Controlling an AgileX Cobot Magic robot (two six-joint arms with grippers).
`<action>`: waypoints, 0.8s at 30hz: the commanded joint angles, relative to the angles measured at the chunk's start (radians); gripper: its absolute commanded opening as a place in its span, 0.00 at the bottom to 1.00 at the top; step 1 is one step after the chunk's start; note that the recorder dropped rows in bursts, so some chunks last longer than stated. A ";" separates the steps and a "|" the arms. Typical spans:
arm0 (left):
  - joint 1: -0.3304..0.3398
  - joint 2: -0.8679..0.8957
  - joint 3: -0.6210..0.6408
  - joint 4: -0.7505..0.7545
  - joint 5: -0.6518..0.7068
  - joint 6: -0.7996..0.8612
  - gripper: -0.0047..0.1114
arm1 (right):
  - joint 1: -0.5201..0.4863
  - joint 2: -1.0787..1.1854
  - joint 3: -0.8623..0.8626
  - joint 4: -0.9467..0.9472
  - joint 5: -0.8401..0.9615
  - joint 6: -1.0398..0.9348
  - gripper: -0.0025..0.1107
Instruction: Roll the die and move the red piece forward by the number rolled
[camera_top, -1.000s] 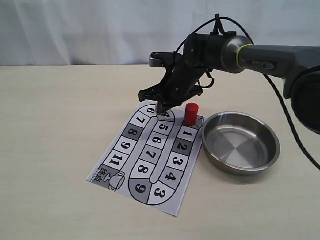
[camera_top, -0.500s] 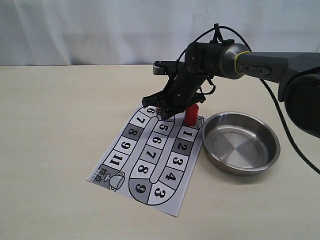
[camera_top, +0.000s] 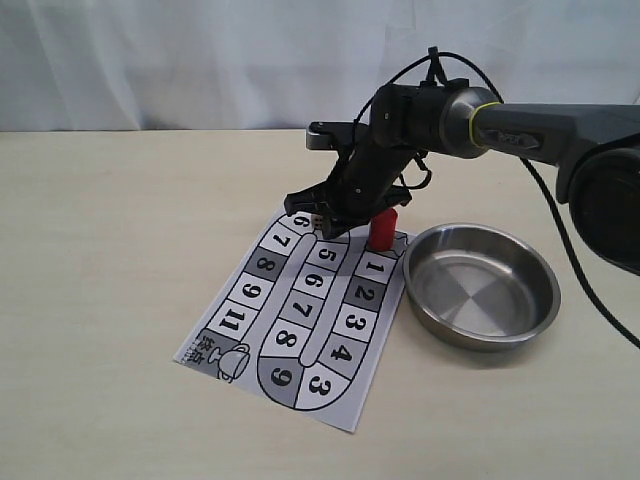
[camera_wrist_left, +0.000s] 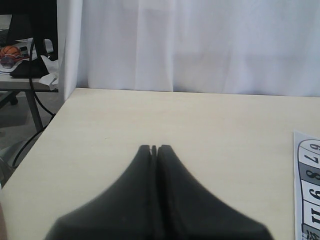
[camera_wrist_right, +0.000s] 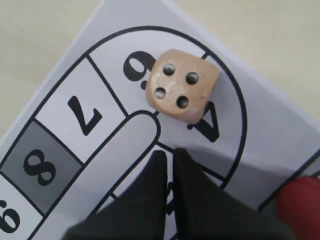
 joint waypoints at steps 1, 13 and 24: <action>0.000 -0.001 0.002 0.001 -0.012 -0.005 0.04 | -0.005 -0.003 -0.007 -0.004 0.008 -0.003 0.06; 0.000 -0.001 0.002 -0.001 -0.005 -0.005 0.04 | -0.005 -0.021 -0.007 -0.004 0.020 -0.005 0.35; 0.000 -0.001 0.002 -0.001 -0.005 -0.005 0.04 | -0.031 -0.122 -0.007 -0.037 0.032 -0.116 0.50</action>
